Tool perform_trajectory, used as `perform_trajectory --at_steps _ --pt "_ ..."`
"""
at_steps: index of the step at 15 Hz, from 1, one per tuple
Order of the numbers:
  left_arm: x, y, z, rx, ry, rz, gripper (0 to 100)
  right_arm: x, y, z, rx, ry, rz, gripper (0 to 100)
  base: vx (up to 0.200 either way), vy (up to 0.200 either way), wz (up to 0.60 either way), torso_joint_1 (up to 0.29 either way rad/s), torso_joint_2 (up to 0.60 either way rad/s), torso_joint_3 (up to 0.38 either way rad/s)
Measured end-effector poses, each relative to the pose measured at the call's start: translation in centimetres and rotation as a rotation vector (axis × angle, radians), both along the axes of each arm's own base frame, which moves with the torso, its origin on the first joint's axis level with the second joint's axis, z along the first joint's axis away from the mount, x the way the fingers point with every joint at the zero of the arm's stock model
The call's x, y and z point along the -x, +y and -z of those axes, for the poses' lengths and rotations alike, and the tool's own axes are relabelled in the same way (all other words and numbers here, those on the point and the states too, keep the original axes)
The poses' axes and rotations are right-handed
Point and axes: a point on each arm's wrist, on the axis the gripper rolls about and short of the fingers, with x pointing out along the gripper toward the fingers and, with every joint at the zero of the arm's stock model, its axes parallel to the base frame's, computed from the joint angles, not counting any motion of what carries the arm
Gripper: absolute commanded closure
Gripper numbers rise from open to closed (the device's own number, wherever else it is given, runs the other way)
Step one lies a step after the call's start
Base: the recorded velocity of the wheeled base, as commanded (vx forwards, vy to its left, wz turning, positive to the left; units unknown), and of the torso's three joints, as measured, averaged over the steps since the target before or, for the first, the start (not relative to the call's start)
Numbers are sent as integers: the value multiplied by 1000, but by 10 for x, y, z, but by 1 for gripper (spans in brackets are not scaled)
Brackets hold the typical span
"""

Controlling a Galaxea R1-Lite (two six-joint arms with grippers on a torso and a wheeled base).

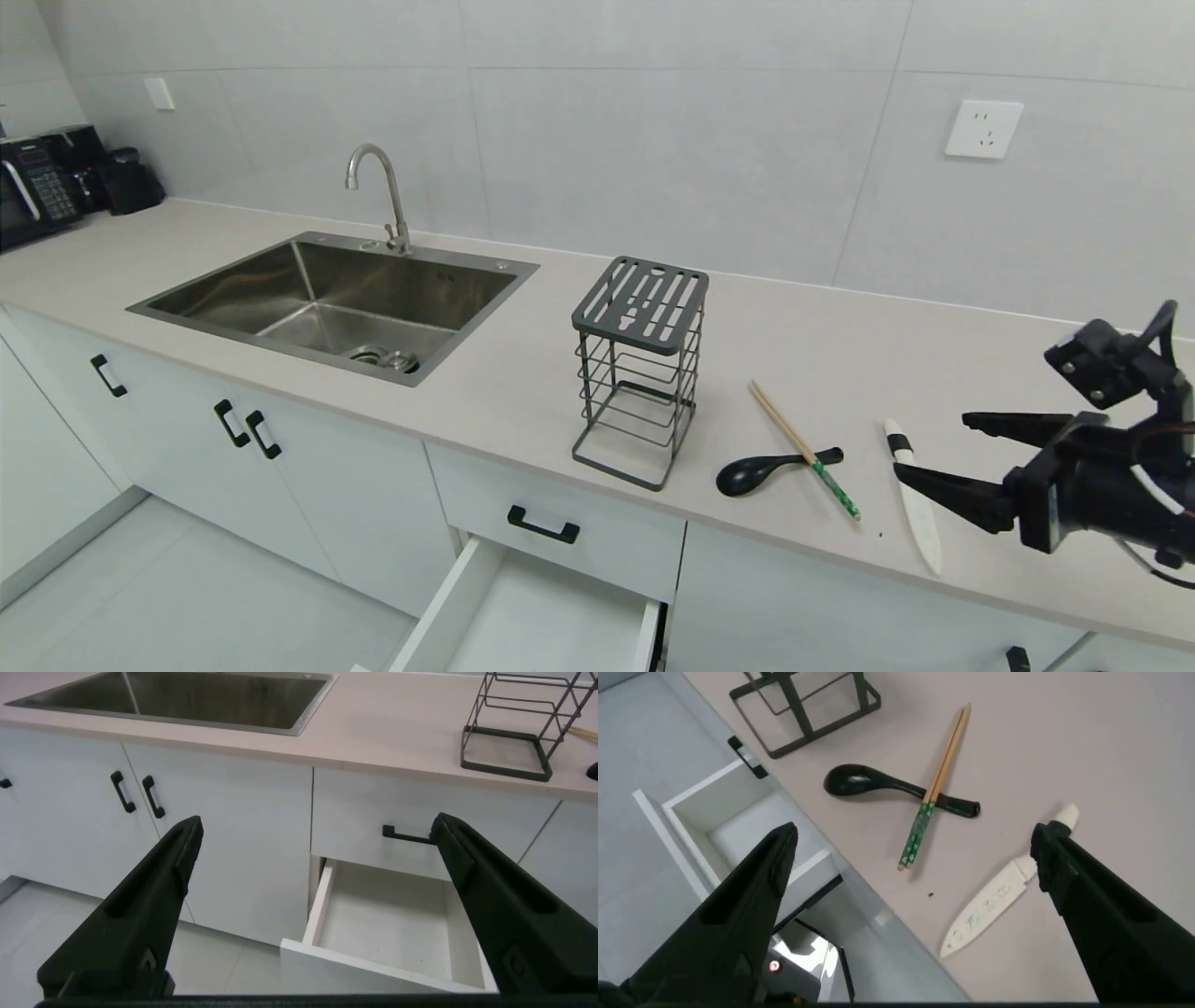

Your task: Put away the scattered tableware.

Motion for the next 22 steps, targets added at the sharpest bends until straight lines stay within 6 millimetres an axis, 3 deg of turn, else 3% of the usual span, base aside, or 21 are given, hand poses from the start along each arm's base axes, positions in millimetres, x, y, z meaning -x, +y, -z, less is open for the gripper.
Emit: perform_trajectory --at_steps 5,11,22 --pt "0 0 0 0 0 0 0 -17 20 1 -41 48 -19 0 0 0 0 0 0 0" --pt "0 0 0 0 0 -1 0 -46 46 33 -10 196 83 0 0 0 0 0 0 0" --pt "0 0 0 0 0 0 0 -78 55 91 84 288 188 0 0 0 0 0 0 0"
